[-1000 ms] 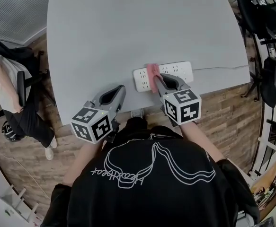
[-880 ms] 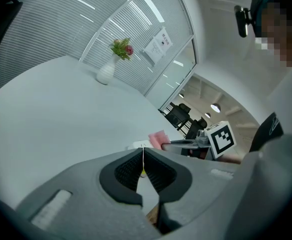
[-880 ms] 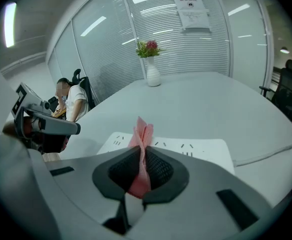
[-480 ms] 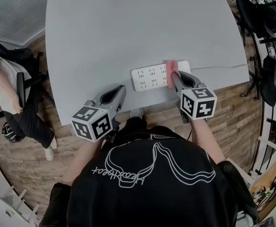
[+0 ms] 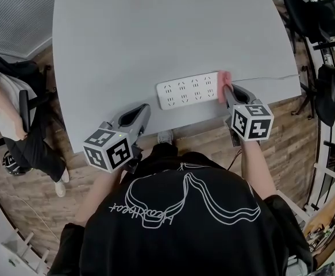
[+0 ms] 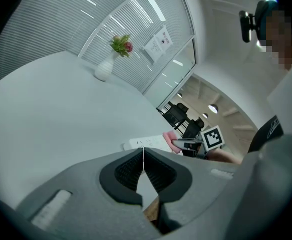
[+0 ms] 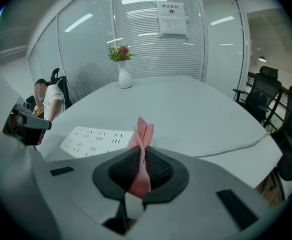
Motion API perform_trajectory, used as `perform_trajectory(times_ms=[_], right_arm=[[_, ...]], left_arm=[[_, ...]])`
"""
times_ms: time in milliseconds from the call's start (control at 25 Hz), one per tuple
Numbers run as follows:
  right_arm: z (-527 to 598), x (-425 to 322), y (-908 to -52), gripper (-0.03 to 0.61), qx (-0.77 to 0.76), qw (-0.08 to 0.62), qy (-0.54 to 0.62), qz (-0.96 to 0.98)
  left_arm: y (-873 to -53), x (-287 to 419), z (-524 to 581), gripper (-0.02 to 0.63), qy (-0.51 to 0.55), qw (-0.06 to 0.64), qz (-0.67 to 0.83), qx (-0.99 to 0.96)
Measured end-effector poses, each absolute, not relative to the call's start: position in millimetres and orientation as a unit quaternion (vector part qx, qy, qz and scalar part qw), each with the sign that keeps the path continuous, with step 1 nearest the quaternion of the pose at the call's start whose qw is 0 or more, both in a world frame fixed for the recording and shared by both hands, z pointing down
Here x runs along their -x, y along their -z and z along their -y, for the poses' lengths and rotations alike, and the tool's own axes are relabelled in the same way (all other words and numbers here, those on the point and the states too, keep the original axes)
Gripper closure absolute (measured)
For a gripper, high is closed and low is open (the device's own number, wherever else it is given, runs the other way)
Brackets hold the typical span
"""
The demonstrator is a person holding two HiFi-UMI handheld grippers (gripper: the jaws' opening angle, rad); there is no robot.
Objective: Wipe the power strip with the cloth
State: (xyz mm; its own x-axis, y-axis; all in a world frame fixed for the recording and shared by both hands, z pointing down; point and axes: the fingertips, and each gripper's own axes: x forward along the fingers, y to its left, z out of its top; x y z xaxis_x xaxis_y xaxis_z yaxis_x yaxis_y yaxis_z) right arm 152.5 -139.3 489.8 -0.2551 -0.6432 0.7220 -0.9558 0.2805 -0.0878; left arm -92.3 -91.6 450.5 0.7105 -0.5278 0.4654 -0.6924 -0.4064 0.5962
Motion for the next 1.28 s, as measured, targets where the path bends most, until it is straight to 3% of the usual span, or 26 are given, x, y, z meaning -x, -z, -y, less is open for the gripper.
perform_trajectory(times_ms=[240,520,920,1280], right_arm=[[142.1,-162.5,-487.8,0.543,-0.544,0.298,-0.262,0.739],[147.7,-146.9,-450.7,0.545,-0.546,0.25,-0.24,0.763],[148.0,-53.4,-429.2,0.544,-0.449,0.191,-0.266,0.831],[131.3,15.6,-451.7,0.545,-0.38,0.219,-0.276,0.855]], left_arm=[[-450.6,92.8,92.4,0.599,-0.108,0.401,0.367,-0.832],[-453.0,94.2,88.6,0.598,-0.106,0.406,0.369,-0.829],[-449.4,93.7,85.2,0.599,-0.103,0.403,0.378,-0.827],[-450.2,97.9,80.8,0.598,-0.106,0.406,0.382,-0.824]])
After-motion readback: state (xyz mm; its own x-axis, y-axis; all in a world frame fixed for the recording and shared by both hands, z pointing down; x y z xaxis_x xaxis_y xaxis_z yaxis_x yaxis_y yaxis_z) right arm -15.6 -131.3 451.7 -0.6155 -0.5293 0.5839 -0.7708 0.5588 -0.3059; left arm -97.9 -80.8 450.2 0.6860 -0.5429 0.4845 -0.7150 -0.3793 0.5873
